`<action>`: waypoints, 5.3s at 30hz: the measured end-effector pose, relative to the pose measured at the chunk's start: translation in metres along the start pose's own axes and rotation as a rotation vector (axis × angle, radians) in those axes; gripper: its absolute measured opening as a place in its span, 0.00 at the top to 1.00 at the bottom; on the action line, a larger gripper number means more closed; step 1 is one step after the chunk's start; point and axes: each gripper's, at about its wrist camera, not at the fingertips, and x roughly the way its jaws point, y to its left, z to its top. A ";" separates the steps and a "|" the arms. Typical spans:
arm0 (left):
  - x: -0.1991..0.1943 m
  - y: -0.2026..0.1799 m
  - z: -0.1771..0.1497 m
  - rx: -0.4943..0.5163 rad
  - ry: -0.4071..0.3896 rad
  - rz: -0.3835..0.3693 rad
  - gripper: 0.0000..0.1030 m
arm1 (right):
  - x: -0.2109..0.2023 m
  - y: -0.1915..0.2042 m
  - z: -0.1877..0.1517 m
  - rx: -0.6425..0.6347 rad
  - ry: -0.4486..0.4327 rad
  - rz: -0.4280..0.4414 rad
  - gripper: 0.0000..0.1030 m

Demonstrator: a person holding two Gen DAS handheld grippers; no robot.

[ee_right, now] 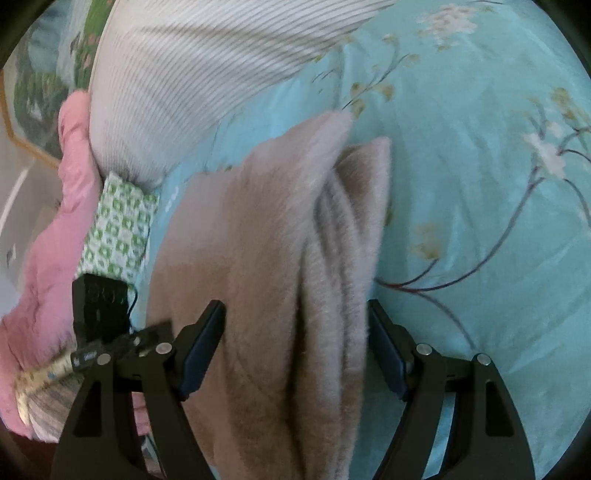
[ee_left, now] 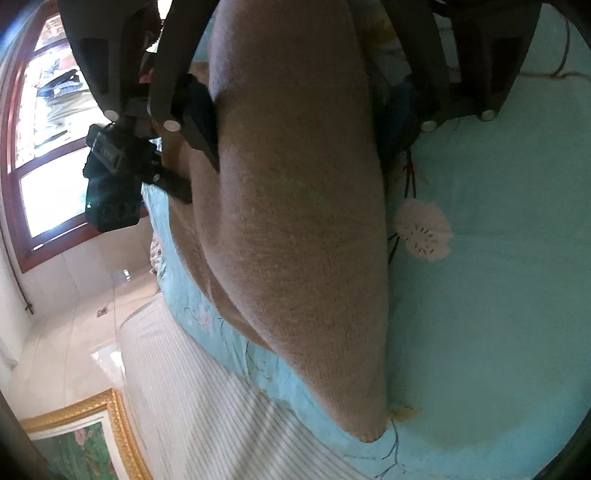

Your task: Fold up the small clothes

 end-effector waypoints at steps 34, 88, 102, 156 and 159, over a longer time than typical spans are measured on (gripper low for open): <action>-0.211 0.096 -0.127 -0.088 -0.221 0.131 0.36 | 0.103 0.146 -0.096 -0.120 0.134 0.183 0.41; -0.235 0.025 -0.249 0.212 -0.207 0.571 0.43 | 0.012 0.151 -0.176 -0.091 -0.067 -0.016 0.61; -0.213 0.032 -0.239 0.231 -0.294 0.743 0.84 | 0.032 0.170 -0.183 -0.192 -0.025 -0.087 0.92; -0.224 0.047 -0.157 0.137 -0.242 0.389 0.85 | 0.083 0.190 -0.125 -0.246 -0.006 -0.118 0.80; -0.239 0.038 -0.174 0.152 -0.258 0.364 0.85 | 0.063 0.194 -0.138 -0.251 -0.015 -0.108 0.79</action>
